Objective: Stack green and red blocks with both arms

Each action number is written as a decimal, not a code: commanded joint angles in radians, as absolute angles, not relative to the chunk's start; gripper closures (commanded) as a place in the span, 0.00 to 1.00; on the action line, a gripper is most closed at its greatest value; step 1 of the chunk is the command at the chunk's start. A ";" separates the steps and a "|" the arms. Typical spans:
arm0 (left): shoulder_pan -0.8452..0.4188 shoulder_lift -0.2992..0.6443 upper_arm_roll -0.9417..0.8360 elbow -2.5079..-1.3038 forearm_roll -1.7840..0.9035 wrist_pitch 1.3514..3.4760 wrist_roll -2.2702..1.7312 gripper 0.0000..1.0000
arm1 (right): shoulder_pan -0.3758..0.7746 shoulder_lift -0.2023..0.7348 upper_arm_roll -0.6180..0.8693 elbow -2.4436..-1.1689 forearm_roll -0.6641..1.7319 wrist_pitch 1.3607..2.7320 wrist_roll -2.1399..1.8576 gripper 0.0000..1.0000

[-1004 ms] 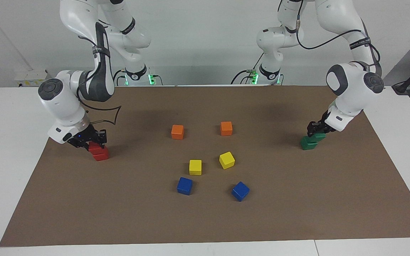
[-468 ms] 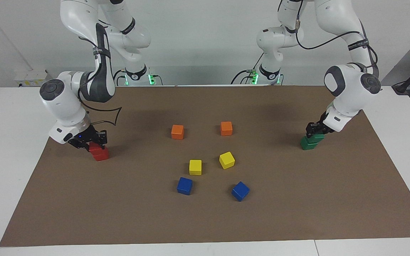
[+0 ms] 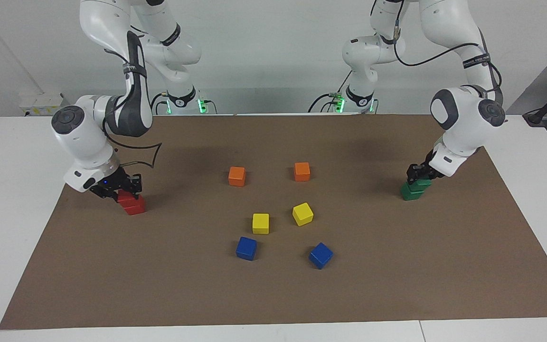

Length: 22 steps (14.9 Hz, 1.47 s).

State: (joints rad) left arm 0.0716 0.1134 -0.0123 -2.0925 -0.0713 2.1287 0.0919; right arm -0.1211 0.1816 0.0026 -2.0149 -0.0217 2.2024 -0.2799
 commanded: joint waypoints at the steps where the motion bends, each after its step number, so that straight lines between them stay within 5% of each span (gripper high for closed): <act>1: 0.067 0.075 -0.008 -2.137 -0.084 2.158 0.091 1.00 | -0.135 0.163 0.012 -2.039 -0.008 2.223 -0.275 1.00; 2: 0.067 0.075 -0.006 -2.140 -0.084 2.158 0.091 0.99 | -0.132 0.163 0.012 -2.039 -0.008 2.223 -0.273 0.86; 3: 0.066 0.075 -0.008 -2.140 -0.083 2.158 0.091 0.85 | -0.130 0.163 0.012 -2.039 -0.008 2.224 -0.270 0.53; 4: 0.066 0.075 -0.008 -2.140 -0.083 2.158 0.091 0.61 | -0.129 0.163 0.012 -2.039 -0.008 2.224 -0.262 0.18; 5: 0.066 0.074 -0.008 -2.140 -0.083 2.158 0.091 0.23 | -0.129 0.163 0.011 -2.039 -0.008 2.224 -0.258 0.00; 6: 0.066 0.074 -0.006 -2.140 -0.083 2.155 0.091 0.00 | -0.132 0.163 0.012 -2.039 -0.008 2.224 -0.259 0.00; 13: 0.077 0.058 -0.005 -2.024 -0.077 2.025 0.097 0.00 | -0.109 0.137 0.040 -1.978 -0.008 2.183 -0.186 0.00; 17: 0.081 0.049 -0.005 -1.853 -0.011 1.827 0.095 0.00 | -0.086 0.104 0.046 -1.846 -0.014 2.008 -0.153 0.00; 22: 0.064 -0.086 -0.020 -1.819 -0.009 1.646 0.087 0.00 | -0.086 0.065 0.048 -1.625 -0.018 1.719 -0.152 0.00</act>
State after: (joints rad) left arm 0.0715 -0.0295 -0.0145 -1.8166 -0.0266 1.7177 0.0927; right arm -0.0748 0.0679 0.0402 -1.7136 -0.0217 1.8196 -0.1602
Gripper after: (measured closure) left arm 0.000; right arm 0.000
